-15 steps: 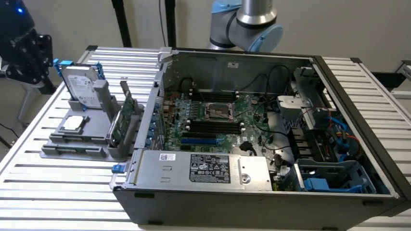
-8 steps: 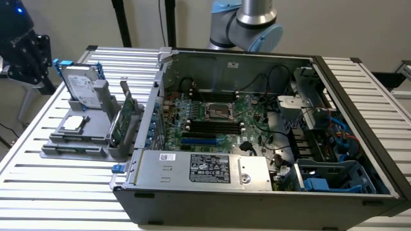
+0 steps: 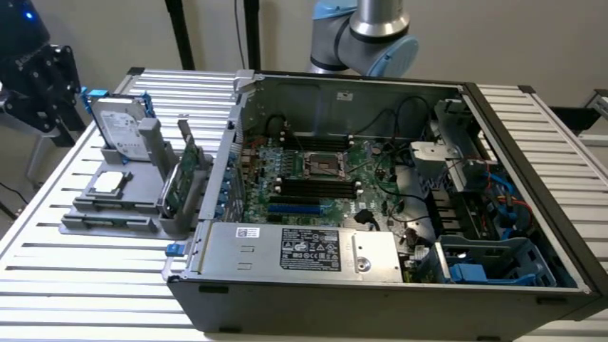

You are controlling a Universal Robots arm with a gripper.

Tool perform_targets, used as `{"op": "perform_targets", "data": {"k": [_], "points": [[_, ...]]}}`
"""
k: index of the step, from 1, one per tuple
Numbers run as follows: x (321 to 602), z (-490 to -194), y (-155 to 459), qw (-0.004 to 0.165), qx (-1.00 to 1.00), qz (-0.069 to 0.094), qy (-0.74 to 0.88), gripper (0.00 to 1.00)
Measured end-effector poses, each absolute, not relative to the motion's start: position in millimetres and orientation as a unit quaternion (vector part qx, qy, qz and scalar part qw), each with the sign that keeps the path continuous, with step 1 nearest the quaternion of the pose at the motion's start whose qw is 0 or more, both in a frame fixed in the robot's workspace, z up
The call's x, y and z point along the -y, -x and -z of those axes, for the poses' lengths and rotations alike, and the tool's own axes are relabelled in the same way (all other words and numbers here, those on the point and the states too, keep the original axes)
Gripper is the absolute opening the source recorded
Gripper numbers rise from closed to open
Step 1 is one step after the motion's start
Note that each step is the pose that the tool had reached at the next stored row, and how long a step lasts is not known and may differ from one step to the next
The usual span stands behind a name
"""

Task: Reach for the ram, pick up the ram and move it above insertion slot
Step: 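Pick up the ram and move it above insertion slot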

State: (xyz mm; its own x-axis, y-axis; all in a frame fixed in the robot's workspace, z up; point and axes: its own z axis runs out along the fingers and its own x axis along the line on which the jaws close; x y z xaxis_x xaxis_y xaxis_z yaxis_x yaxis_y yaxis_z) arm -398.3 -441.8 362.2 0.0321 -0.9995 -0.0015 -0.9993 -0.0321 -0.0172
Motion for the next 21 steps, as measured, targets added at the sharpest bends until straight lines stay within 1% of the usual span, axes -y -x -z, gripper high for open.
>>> {"op": "perform_targets", "data": {"k": [1, 3, 4, 21], "points": [[442.1, -361.5, 398.2, 0.007, -0.696, 0.005, 0.718, 0.42], [443.1, -358.6, 398.2, 0.007, -0.696, 0.005, 0.718, 0.42], [443.9, -356.5, 398.3, 0.007, -0.697, 0.005, 0.717, 0.48], [471.8, -325.8, 399.1, 0.006, -0.708, 0.005, 0.707, 0.48]]}}
